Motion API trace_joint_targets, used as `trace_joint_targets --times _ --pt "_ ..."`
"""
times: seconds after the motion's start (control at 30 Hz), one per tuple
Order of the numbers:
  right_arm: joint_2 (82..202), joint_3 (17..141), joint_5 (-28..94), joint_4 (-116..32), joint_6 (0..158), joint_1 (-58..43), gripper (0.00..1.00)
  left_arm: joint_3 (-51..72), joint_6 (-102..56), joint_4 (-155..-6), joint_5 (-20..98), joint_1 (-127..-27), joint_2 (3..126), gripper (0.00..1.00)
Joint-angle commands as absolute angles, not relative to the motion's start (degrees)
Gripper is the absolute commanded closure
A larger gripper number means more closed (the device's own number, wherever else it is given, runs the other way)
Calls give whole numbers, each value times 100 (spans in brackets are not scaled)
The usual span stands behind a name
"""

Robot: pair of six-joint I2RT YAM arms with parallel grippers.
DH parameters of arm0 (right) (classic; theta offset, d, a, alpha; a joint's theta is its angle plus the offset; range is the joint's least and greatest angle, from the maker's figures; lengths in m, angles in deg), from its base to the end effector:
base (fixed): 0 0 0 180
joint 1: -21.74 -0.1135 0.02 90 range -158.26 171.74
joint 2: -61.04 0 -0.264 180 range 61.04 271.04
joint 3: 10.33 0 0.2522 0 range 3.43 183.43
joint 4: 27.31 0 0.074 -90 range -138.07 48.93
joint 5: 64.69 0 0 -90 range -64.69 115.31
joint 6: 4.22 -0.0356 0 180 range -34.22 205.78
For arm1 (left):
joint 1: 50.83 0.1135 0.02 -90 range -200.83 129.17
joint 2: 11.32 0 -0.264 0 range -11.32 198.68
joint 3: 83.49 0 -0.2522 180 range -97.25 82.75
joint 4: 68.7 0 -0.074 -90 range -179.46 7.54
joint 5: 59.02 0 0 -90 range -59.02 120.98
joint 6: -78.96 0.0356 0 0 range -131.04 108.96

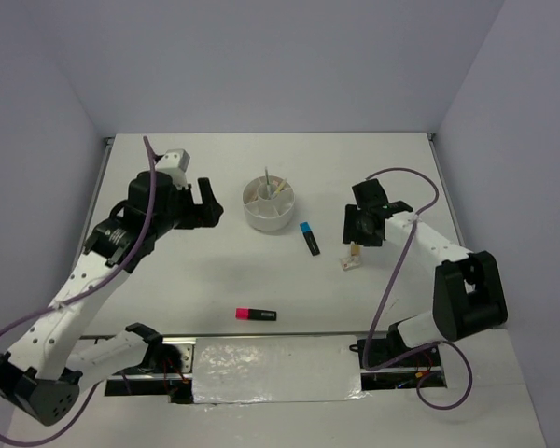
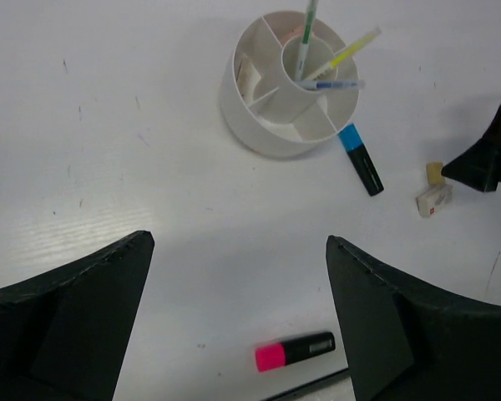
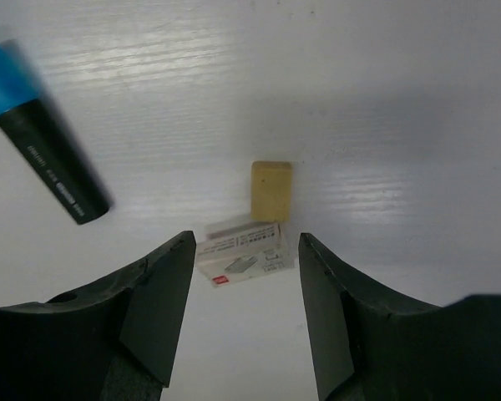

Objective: Sort the stationery into containers
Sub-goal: Pick up the stationery from the center of the board.

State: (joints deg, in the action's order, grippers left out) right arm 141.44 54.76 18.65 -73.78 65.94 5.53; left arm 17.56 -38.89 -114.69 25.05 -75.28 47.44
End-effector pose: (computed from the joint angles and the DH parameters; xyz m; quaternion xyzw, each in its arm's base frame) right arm 0.2613 0.0717 0.2109 0.0448 0.9673 0.0217 0.2489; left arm 0.2002 -0.0870 0.3786 -0.0526 0.8448 -0.1946 0.4957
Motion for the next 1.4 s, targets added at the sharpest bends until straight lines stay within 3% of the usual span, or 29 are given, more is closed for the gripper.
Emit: trace_joint_targets --times 0.0,0.23,0.43,0.63,0.97,1.07,1.17,1.37 --pt "14557 5774 1651 -7148 6705 697 40 2025 -3478 -11902 2632 -7579 4204 2" --pt "15226 5836 1968 -7034 6793 741 43 2781 -3143 -11675 2870 -7588 3684 1" --pt "15473 5722 2030 -7007 6802 759 52 2993 -3117 -11648 2949 -7588 3948 1" --pt "15605 5643 2302 -6831 6881 785 73 3063 -3152 -11577 3028 -7588 3798 1" --pt "13990 5898 2504 -6358 6917 724 83 2940 -3958 -10867 3598 -7588 3684 1" --pt "13269 5810 2696 -6234 6786 435 83 3168 -4362 -9998 4222 -7658 3587 1" --pt "12689 5801 2752 -6304 6644 -493 83 3292 -4829 -9023 4600 -7903 3710 1" --pt "11924 5564 2224 -5910 6416 -2026 83 3011 -5252 -8501 3926 -9036 4105 2"
